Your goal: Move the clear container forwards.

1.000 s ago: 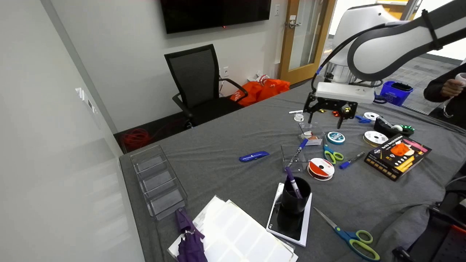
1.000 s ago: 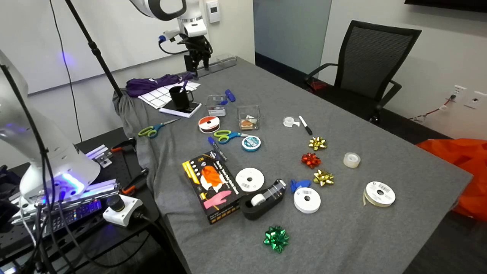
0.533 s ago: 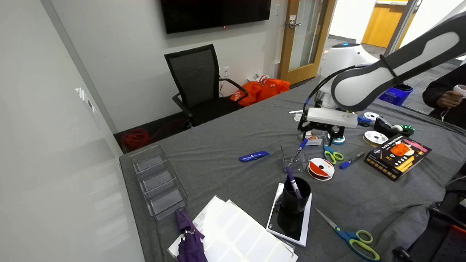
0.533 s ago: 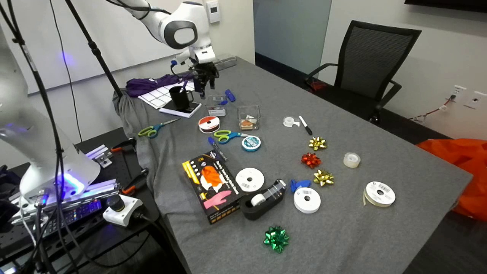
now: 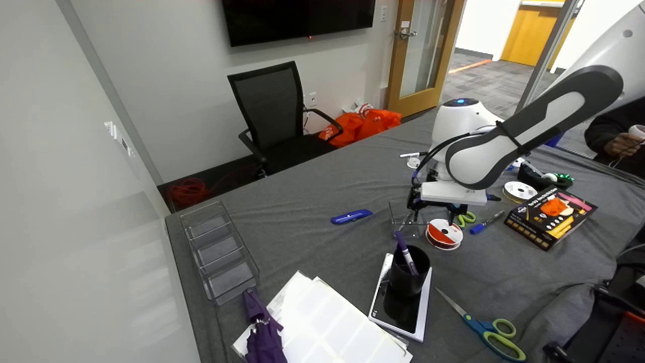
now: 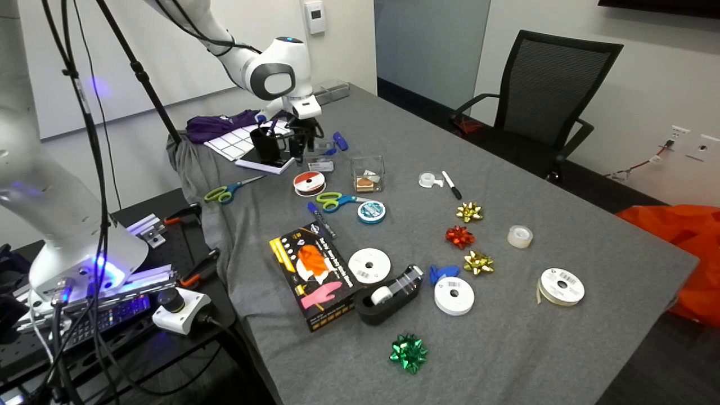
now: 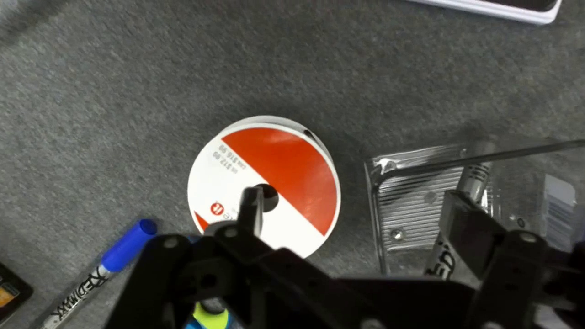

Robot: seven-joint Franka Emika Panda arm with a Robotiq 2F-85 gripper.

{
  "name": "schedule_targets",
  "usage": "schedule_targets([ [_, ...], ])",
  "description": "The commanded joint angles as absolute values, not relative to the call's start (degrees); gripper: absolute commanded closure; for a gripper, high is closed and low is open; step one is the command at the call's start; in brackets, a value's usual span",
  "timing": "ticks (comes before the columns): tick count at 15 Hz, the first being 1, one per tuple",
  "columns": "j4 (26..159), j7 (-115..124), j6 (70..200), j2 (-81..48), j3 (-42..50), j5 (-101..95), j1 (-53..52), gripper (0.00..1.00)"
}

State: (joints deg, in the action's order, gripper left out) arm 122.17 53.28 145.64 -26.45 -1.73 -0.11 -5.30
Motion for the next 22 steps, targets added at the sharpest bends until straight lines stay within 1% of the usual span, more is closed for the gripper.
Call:
schedule_targets([
  [1, 121.5, 50.7, 148.7, -28.7, -0.1, 0.9, -7.0, 0.00],
  [2, 121.3, 50.6, 149.1, -29.1, 0.0, 1.0, -7.2, 0.00],
  [3, 121.0, 50.6, 149.4, -29.5, 0.3, 1.0, -7.4, 0.25],
  [4, 120.8, 50.6, 149.6, -29.7, 0.5, 1.0, -7.7, 0.26],
  [14, 119.4, 50.9, 150.6, -31.5, 2.0, 1.2, -8.6, 0.97],
  [16, 119.4, 50.5, 150.9, -31.4, 1.8, 1.6, -8.4, 1.00],
  [17, 119.6, 49.9, 151.1, -31.0, 1.4, 2.1, -8.1, 1.00],
  [18, 119.7, 49.3, 151.2, -30.6, 1.1, 2.8, -7.9, 0.98],
  [20, 120.2, 47.4, 151.2, -29.4, 0.4, 4.5, -7.3, 1.00],
  [22, 120.8, 45.6, 151.1, -28.4, 0.2, 6.2, -6.9, 0.99],
])
